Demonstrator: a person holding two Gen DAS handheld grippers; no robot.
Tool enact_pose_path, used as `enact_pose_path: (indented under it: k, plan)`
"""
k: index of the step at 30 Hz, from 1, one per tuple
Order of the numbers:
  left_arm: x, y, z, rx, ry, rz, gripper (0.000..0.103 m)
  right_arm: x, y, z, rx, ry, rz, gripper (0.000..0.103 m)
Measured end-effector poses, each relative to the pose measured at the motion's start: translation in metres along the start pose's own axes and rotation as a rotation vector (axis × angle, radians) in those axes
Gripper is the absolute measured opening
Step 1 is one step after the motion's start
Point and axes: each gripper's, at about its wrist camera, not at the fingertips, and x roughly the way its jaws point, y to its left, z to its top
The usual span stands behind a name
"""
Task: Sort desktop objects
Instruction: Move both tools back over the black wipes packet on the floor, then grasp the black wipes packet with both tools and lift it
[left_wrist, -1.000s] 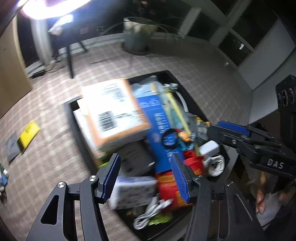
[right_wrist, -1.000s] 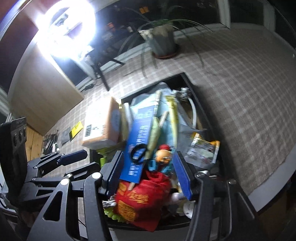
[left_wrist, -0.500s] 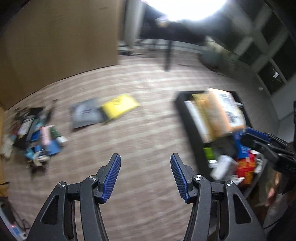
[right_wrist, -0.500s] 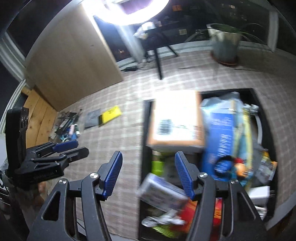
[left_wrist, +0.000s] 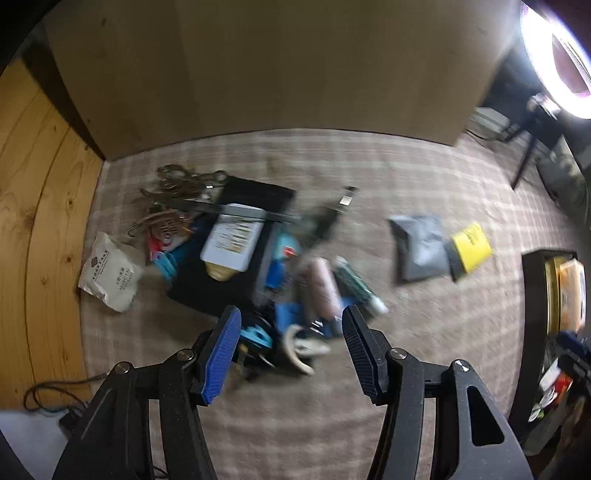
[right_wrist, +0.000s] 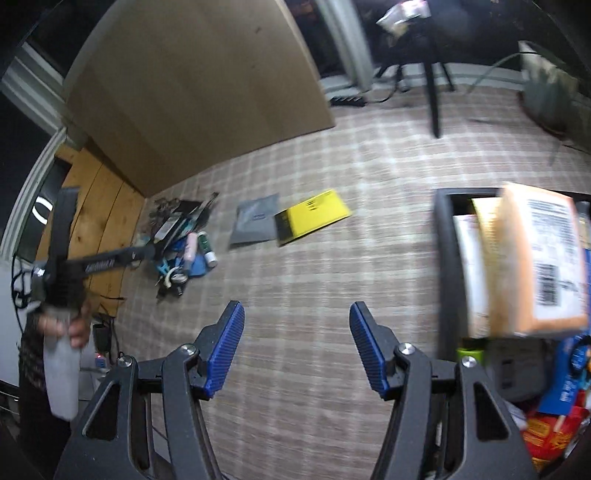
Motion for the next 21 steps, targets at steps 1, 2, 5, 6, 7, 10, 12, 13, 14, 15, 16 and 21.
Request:
enact_pose_path:
  k: [1,2,5,6,7,10,12,13,14,15,16,21]
  plan:
    - [0.004,0.006,0.004,-0.011,0.010,-0.004,0.055,0.006,0.006,0.003,-0.009,0.011,0.008,0.058]
    - [0.010,0.013,0.010,-0.024,0.019,-0.002,0.055,0.011,0.011,0.005,-0.016,0.018,0.013,0.059]
    - [0.025,0.027,0.023,-0.042,0.026,0.017,0.056,0.024,0.024,0.016,-0.026,0.038,0.034,0.059]
    - [0.027,0.033,0.026,-0.051,0.024,0.020,0.056,0.028,0.028,0.020,-0.027,0.044,0.048,0.059]
    - [0.034,0.040,0.031,-0.067,0.023,0.021,0.056,0.035,0.034,0.027,-0.029,0.054,0.066,0.058]
    - [0.049,0.059,0.040,-0.121,0.029,0.002,0.056,0.052,0.048,0.042,-0.036,0.068,0.094,0.058]
    - [0.061,0.068,0.044,-0.151,0.037,0.011,0.056,0.068,0.058,0.053,-0.031,0.089,0.111,0.059]
    - [0.066,0.072,0.045,-0.163,0.038,0.014,0.056,0.076,0.061,0.057,-0.028,0.100,0.123,0.059]
    - [0.071,0.075,0.046,-0.174,0.040,0.007,0.056,0.086,0.065,0.062,-0.020,0.115,0.138,0.058]
    - [0.074,0.076,0.045,-0.183,0.043,-0.006,0.056,0.092,0.068,0.064,-0.013,0.124,0.146,0.058]
    - [0.080,0.078,0.044,-0.195,0.054,-0.043,0.056,0.100,0.071,0.068,-0.002,0.136,0.160,0.059]
    - [0.086,0.065,0.031,-0.164,0.011,-0.142,0.040,0.133,0.089,0.080,0.014,0.184,0.211,0.058]
